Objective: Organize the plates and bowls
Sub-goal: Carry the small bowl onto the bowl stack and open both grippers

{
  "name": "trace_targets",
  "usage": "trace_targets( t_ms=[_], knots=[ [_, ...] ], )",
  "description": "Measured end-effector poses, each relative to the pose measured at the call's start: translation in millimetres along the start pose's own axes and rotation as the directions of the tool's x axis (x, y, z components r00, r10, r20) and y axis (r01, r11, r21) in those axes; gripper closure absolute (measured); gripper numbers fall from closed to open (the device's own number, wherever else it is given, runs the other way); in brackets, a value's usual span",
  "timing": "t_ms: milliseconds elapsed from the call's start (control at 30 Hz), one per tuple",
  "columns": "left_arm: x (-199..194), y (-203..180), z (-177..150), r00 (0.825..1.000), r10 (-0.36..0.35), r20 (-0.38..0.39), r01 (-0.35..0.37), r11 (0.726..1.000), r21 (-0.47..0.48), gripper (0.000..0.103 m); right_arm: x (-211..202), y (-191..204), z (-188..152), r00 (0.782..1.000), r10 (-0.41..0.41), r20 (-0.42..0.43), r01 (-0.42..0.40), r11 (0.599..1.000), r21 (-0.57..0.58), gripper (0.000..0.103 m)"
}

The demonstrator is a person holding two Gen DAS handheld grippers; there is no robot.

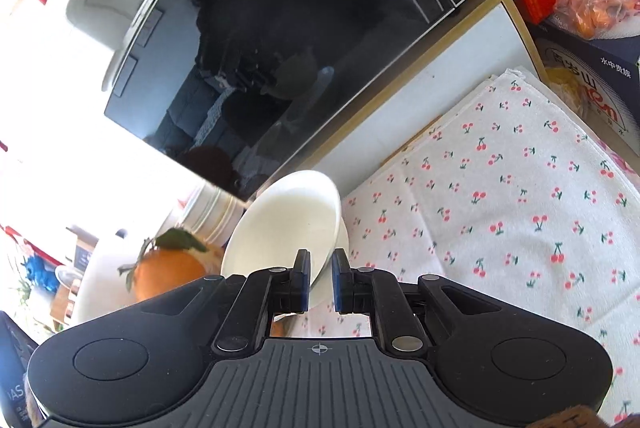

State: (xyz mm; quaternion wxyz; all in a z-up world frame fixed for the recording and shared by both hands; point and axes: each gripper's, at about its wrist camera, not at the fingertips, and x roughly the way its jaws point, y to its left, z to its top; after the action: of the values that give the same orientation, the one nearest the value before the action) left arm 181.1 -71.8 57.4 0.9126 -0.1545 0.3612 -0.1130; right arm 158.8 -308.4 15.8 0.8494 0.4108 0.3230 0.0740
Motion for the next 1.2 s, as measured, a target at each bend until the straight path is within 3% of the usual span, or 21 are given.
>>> trace_targets(
  t_ms=[667,1067,1200],
  knots=[
    [-84.3,87.8,-27.5,0.998,-0.046,0.037,0.049,0.996,-0.080,0.096,-22.7,69.2,-84.1,0.989,0.025,-0.147,-0.041,0.993,-0.112,0.091],
    [-92.8,138.9,-48.5,0.998,-0.058,0.034,0.061,0.994,-0.089,0.096,-0.4,78.7,-128.3,0.977,0.028,-0.214,-0.059,0.988,-0.144,0.090],
    [-90.9,151.7,-44.0,0.997,-0.081,-0.019,0.078,0.991,-0.112,0.096,9.0,77.4,-140.3,0.971,0.008,-0.238,-0.041,0.990,-0.133,0.090]
  ],
)
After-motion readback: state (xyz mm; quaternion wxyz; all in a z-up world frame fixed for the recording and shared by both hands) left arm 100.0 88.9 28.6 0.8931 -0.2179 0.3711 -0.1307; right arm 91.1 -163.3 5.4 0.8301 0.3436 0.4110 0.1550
